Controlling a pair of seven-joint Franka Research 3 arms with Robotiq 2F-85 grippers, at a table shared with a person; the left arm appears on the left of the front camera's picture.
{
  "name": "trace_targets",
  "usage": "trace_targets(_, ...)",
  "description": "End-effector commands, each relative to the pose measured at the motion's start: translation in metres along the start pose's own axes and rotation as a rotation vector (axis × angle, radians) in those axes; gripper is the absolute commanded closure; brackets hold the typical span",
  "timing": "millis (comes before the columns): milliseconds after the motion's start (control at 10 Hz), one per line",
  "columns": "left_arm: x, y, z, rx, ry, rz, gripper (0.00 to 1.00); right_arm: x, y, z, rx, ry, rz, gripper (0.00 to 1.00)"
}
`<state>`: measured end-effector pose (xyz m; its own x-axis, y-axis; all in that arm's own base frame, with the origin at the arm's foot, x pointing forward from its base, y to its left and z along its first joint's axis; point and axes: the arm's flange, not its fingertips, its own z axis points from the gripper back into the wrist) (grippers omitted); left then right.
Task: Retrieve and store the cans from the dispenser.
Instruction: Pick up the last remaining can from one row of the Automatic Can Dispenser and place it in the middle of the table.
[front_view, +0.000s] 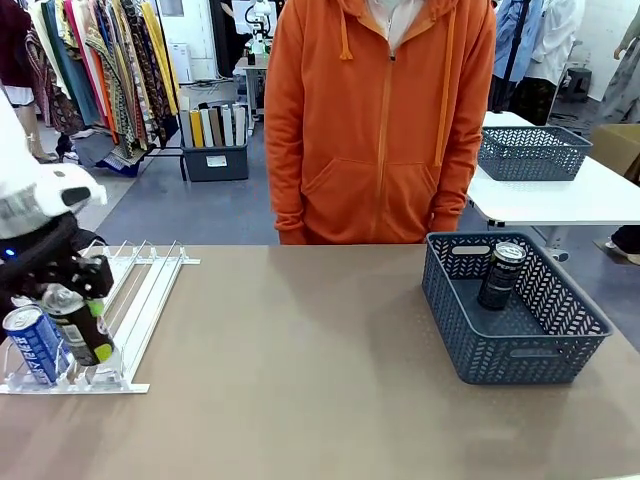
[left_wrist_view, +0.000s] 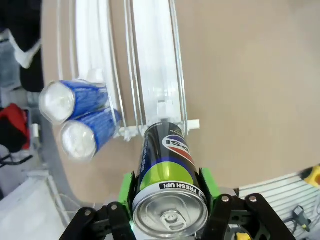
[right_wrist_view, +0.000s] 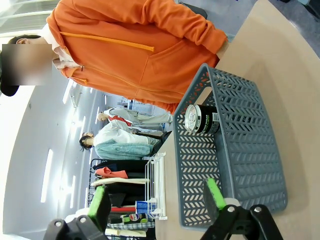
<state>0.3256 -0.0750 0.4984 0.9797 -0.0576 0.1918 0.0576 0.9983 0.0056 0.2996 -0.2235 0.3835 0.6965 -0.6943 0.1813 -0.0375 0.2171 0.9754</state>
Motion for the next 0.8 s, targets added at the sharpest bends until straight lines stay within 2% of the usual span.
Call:
trace_targets(0, -0.028, -0.004, 0.058, -0.002, -0.135, 0.018, 1.00, 0.001, 0.003, 0.002, 0.006, 0.003, 0.001, 0.00)
trace_targets(200, -0.054, 0.002, 0.088, -0.100, -0.253, 0.020, 1.00, 0.001, 0.003, 0.002, 0.006, 0.003, 0.001, 0.00)
trace_targets(300, -0.061, 0.011, 0.090, -0.162, -0.246, 0.025, 1.00, 0.001, 0.003, 0.002, 0.006, 0.003, 0.001, 0.00)
trace_targets(400, -0.045, -0.004, 0.088, -0.034, -0.195, 0.001, 1.00, 0.001, 0.003, 0.002, 0.006, 0.003, 0.001, 0.00)
trace_targets(700, -0.045, -0.004, 0.088, -0.034, -0.195, 0.001, 1.00, 0.001, 0.003, 0.002, 0.006, 0.003, 0.001, 0.00)
